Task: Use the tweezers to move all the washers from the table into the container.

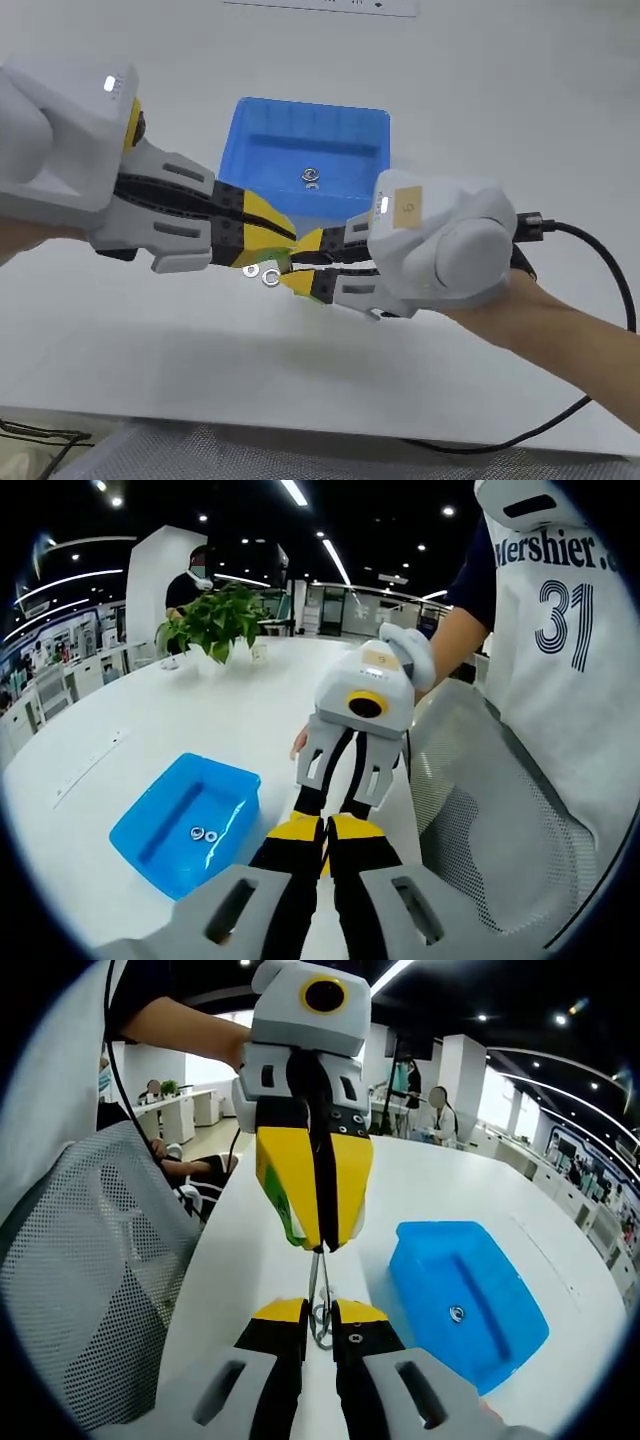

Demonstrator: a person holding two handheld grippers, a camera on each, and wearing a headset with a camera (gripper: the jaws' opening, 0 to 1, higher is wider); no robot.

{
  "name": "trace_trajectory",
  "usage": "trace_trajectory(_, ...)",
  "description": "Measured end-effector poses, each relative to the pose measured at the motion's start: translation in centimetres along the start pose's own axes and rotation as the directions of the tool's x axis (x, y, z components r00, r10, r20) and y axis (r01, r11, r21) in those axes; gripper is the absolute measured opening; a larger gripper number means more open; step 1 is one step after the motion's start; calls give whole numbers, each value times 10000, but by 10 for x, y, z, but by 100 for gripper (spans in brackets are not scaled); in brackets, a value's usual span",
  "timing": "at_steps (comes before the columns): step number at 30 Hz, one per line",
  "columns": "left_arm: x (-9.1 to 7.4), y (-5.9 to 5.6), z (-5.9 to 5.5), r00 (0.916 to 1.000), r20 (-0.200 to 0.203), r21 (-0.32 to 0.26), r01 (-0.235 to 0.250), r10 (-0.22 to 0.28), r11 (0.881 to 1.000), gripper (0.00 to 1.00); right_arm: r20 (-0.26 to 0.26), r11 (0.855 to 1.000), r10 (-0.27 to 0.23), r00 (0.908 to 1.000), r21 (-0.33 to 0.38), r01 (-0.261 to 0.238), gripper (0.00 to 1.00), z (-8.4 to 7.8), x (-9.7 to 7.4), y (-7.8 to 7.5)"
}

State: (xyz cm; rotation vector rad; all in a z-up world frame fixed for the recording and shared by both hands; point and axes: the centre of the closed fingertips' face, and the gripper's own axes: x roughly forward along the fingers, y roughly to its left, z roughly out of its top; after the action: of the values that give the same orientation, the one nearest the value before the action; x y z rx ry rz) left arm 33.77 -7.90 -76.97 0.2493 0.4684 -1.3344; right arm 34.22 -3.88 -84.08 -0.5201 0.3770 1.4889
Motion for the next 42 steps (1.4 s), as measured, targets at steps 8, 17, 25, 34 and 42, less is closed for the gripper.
trace_trajectory(8,1,0,-1,10000,-33,-113,2,-3,9999,6,-54,9999,33,10000,134,-33,11,-3,1,0)
trace_trajectory(17,3,1,-2,9999,-134,-137,-71,69,9999,6,-205,9999,133,9997,18,-133,11,-6,1,0)
trace_trajectory(25,0,3,-8,9996,-269,157,-7,12,9999,7,-126,9997,141,9998,196,-138,10,-6,0,0)
trace_trajectory(34,-6,8,-7,9997,-233,290,-41,48,9996,6,-18,9996,123,9999,243,-122,10,-2,-2,0)
trace_trajectory(42,-18,12,2,9998,-133,519,-127,134,9986,5,196,9999,-104,9998,81,102,10,13,-8,-4)
